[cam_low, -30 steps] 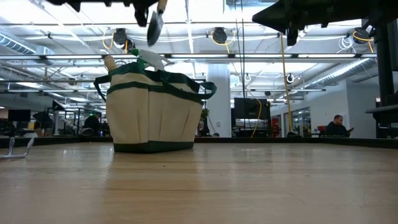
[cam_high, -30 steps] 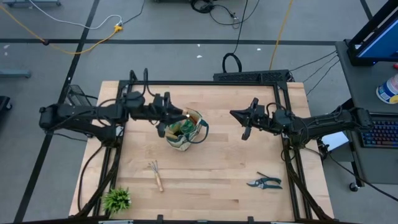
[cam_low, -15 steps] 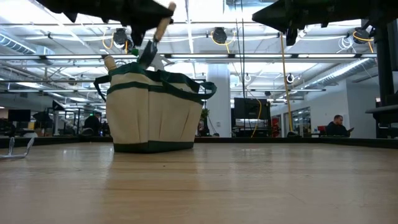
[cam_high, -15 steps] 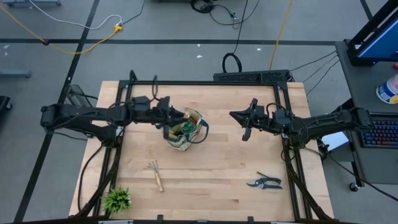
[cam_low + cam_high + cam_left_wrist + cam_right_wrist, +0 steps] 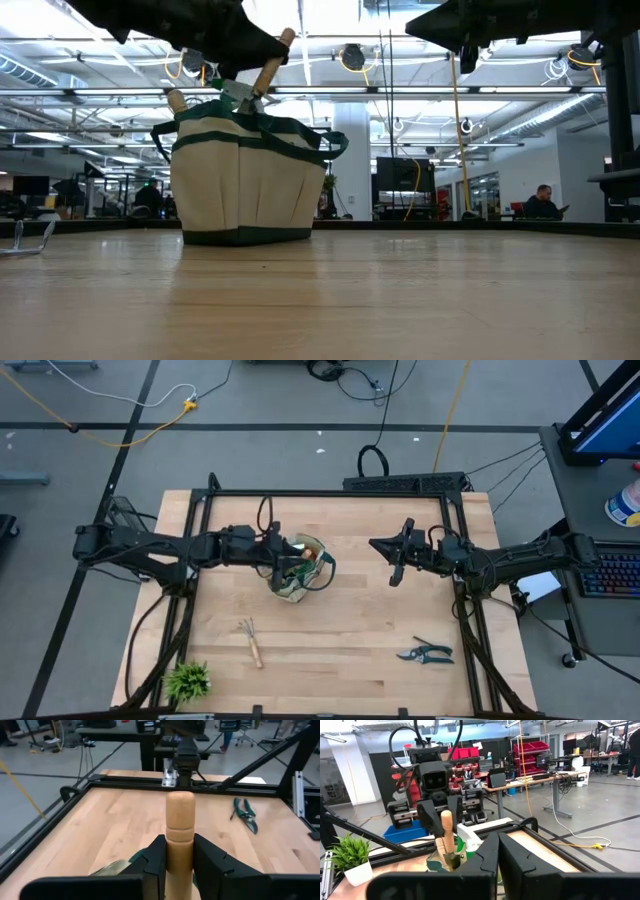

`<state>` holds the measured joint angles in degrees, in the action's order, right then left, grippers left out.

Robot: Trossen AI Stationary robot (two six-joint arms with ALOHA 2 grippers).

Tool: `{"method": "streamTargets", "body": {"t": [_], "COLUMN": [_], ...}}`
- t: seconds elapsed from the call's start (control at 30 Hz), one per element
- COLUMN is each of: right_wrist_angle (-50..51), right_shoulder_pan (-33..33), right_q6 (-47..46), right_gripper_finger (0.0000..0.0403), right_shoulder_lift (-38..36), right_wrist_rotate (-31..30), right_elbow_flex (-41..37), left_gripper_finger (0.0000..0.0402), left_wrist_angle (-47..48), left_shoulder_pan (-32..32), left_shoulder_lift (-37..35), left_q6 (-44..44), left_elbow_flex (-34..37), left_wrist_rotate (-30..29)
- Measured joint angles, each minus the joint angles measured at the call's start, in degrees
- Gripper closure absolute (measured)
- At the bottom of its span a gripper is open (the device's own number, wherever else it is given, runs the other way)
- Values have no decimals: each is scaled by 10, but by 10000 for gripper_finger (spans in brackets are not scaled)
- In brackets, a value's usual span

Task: Pick & Place Garden tools in Gardening bag
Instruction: Put the brown trowel into the green gardening bag

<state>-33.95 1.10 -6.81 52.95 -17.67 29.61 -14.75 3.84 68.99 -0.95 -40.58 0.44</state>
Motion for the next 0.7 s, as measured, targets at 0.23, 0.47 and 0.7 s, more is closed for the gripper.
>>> {"method": "streamTargets", "body": {"t": [0.23, 0.47, 0.7], "right_wrist_angle": [0, 0, 0], "right_shoulder_pan": [0, 0, 0], "right_q6": [0, 0, 0], "right_gripper_finger": [401, 401, 401], "right_shoulder_lift": [0, 0, 0], "right_wrist_rotate": [-1, -1, -1], "right_elbow_flex": [0, 0, 0], "left_gripper_finger": [331, 331, 331], "left_wrist_angle": [0, -4, 10], "left_shoulder_pan": [-7, -12, -21], "left_shoulder_lift": [0, 0, 19], "left_q6": [-7, -18, -24], "left_elbow_flex": [0, 0, 0], "left_wrist_rotate": [4, 11, -7]}}
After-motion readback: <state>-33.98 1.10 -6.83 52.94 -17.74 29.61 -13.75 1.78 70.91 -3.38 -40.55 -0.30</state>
